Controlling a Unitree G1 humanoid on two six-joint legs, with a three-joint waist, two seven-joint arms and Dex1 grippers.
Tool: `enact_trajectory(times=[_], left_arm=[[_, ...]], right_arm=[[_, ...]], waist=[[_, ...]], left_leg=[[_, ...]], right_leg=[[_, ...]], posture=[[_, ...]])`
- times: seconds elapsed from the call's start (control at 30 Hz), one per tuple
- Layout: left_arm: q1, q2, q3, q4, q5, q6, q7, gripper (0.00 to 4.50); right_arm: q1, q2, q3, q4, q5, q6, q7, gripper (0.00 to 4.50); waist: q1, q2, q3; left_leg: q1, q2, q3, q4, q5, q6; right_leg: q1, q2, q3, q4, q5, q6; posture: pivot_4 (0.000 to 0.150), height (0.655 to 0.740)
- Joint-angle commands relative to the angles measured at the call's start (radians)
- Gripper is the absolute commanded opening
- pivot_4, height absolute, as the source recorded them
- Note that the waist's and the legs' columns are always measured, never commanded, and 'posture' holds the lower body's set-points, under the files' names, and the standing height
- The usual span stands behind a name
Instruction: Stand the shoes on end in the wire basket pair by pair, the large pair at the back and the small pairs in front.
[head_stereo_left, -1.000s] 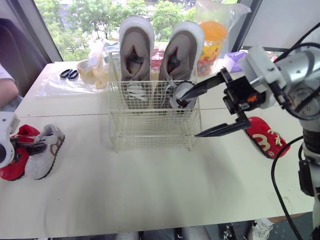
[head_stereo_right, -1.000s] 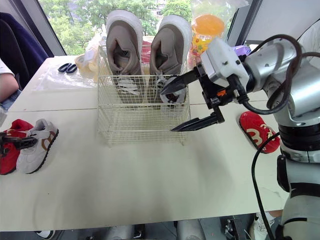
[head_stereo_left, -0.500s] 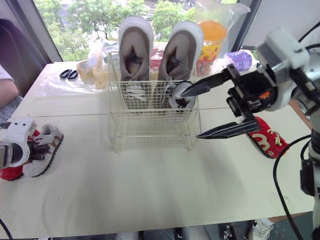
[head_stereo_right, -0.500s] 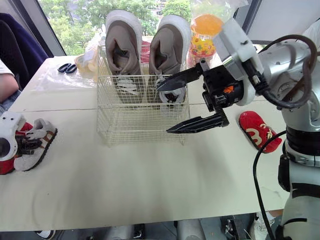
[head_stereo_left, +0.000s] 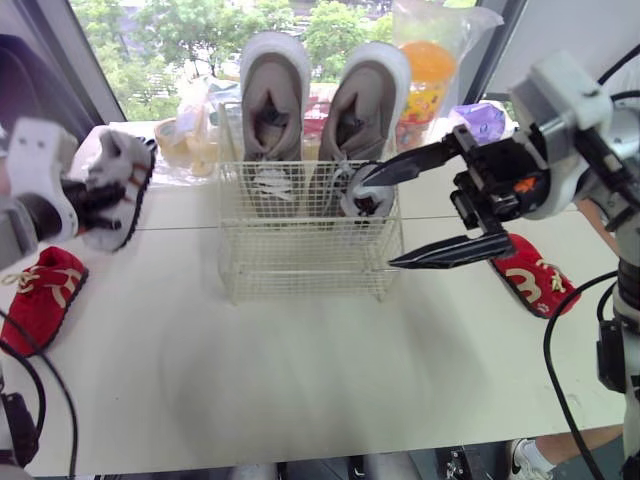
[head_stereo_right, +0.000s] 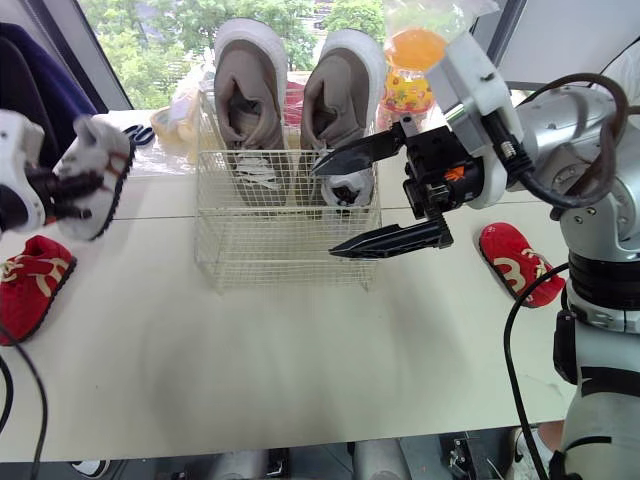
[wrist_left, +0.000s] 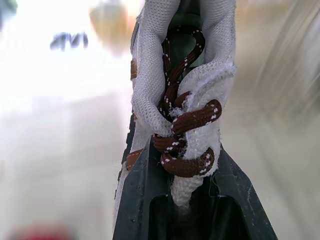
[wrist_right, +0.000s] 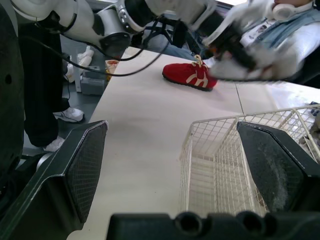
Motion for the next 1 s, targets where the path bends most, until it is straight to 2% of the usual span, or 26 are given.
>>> enact_trajectory(times=[0.03,0.17,0.27,0.37,0.47,0.53,0.73,0.93,1.0], left_arm=[[-0.089,-0.065,0.069,-0.113,-0.023,-0.103,0.046,0.11],[-0.121,-0.211,0.122,-0.213,-0.117,-0.15,0.087,0.11],[-0.053,-0.351,0.107,-0.329,-0.143,-0.241,0.121,0.11],[0.048,-0.462,0.018,-0.45,-0.092,-0.386,0.115,0.11],[0.111,-0.595,-0.027,-0.479,-0.049,-0.492,0.189,0.11],[0.177,-0.646,-0.098,-0.485,0.04,-0.606,0.183,0.11],[0.273,-0.797,-0.251,-0.374,0.231,-0.92,0.188,0.11],[0.315,-0.865,-0.359,-0.148,0.423,-1.201,0.197,0.11],[0.313,-0.881,-0.368,-0.073,0.446,-1.272,0.198,0.11]], right_arm=[[-0.023,-0.005,-0.009,0.003,-0.009,-0.022,0.001,4.5],[-0.025,-0.005,-0.005,0.012,-0.016,-0.026,0.0,4.5],[-0.027,-0.01,0.006,0.014,-0.035,-0.032,-0.003,4.5],[-0.025,-0.018,0.007,0.013,-0.041,-0.033,-0.003,4.5],[-0.025,-0.024,0.002,0.006,-0.033,-0.02,-0.009,4.5],[-0.022,-0.027,0.001,0.003,-0.035,-0.017,-0.016,4.5],[-0.025,-0.033,-0.004,-0.009,-0.027,0.005,-0.039,4.5],[-0.024,-0.046,-0.023,-0.034,-0.002,0.047,-0.068,4.5],[-0.02,-0.049,-0.027,-0.044,0.009,0.062,-0.083,4.5]], waist=[[0.0,-0.001,0.0],[0.0,-0.001,0.0],[0.002,-0.001,0.0],[0.002,-0.001,0.0],[0.003,-0.001,0.0],[0.003,-0.001,0.0],[0.005,-0.001,0.0],[0.006,-0.001,-0.001],[0.005,-0.001,-0.001]], left_leg=[[0.0,0.001,-0.001,0.0,0.0,0.0],[0.0,0.001,-0.001,0.0,0.0,0.0],[0.0,0.001,-0.001,0.001,0.0,0.0],[0.001,0.001,-0.001,0.001,0.0,0.0],[0.0,0.001,-0.001,0.001,0.0,0.0],[0.001,0.001,-0.002,0.001,0.0,0.0],[0.003,0.001,-0.002,0.002,0.0,0.0],[0.003,0.001,-0.003,0.002,0.0,0.0],[0.003,0.001,-0.003,0.002,0.0,0.0]], right_leg=[[0.0,0.001,0.0,0.0,0.0,0.0],[0.0,0.002,0.0,0.0,0.0,0.0],[0.001,0.002,0.0,0.0,0.001,0.001],[0.002,0.002,0.001,0.0,0.001,0.001],[0.002,0.002,0.001,-0.001,0.001,0.001],[0.003,0.002,0.001,-0.001,0.001,0.001],[0.006,0.003,0.001,-0.002,0.001,0.001],[0.008,0.003,0.001,-0.003,0.0,0.0],[0.008,0.003,0.001,-0.003,0.0,0.0]], posture=[[0.15,0.74],[0.15,0.74],[0.15,0.74],[0.15,0.74],[0.15,0.74],[0.15,0.74],[0.15,0.74],[0.15,0.74],[0.15,0.74]])
